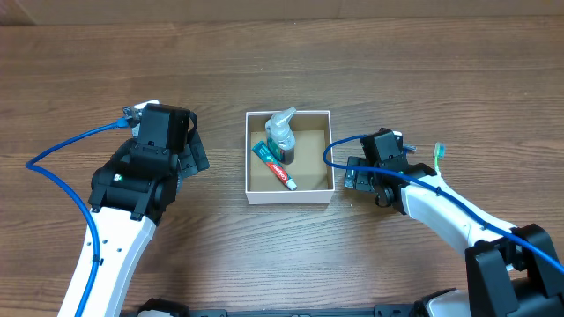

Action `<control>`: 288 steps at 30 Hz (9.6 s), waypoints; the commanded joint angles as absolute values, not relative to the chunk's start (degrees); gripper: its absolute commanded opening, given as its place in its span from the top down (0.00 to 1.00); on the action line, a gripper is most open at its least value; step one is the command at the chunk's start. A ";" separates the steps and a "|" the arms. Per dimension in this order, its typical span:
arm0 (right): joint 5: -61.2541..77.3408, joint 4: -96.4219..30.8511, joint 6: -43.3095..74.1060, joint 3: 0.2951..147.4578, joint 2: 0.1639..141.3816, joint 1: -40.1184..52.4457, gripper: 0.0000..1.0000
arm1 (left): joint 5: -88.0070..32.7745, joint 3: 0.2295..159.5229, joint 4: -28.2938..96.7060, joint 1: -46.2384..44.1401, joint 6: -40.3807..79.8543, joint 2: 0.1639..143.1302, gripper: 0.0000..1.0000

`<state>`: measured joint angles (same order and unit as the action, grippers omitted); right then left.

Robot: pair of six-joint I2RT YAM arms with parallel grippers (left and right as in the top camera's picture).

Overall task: Pack container
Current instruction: 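Lower the right gripper and grasp the soap bar pack, then carry the soap pack left into the box and release it, then lift the right gripper out of the box and move right, then lower the right gripper onto the blue razor and grasp it, then carry the blue razor into the box and release it, then lift the right gripper and move it over the green toothbrush, then lower the right gripper and grasp the green toothbrush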

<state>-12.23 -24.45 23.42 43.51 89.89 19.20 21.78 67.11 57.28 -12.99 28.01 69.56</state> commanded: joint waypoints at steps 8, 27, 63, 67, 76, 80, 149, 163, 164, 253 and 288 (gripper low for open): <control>-12.36 -24.10 28.40 42.33 92.07 18.98 0.00 | 22.87 67.99 57.14 -12.75 26.79 69.76 0.00; -6.94 -24.86 27.77 42.50 94.30 14.76 0.02 | 22.87 67.99 57.14 -12.75 26.79 69.76 0.00; -7.92 -34.48 30.26 51.51 64.47 35.77 0.58 | 22.87 67.99 57.14 -12.75 26.79 69.76 0.00; -7.90 -28.77 30.26 51.51 69.01 39.70 0.58 | 22.87 67.99 57.14 -12.75 26.79 69.76 0.00; -7.73 -23.59 30.24 51.51 81.23 40.16 0.58 | 22.87 67.99 57.14 -12.75 26.79 69.76 0.00; -6.48 -21.87 30.22 51.51 82.32 40.18 0.54 | 22.87 67.99 57.14 -12.75 26.79 69.76 0.00; 4.12 -38.94 6.02 50.50 95.29 2.55 0.09 | 22.87 67.99 57.14 -12.75 26.81 69.76 0.00; -2.09 -23.64 7.03 42.96 95.29 2.55 0.34 | 22.87 67.99 57.14 -12.75 26.79 69.76 0.00; -2.09 -23.77 7.05 42.96 95.29 2.55 0.46 | 22.87 67.99 57.14 -12.75 26.79 69.76 0.00; -19.22 -48.62 30.02 50.13 77.36 -9.98 0.24 | 22.87 67.99 57.14 -12.75 26.79 69.76 0.00; -3.70 -31.40 11.68 42.54 90.59 -9.98 0.00 | 22.87 67.99 57.14 -12.75 26.79 69.76 0.00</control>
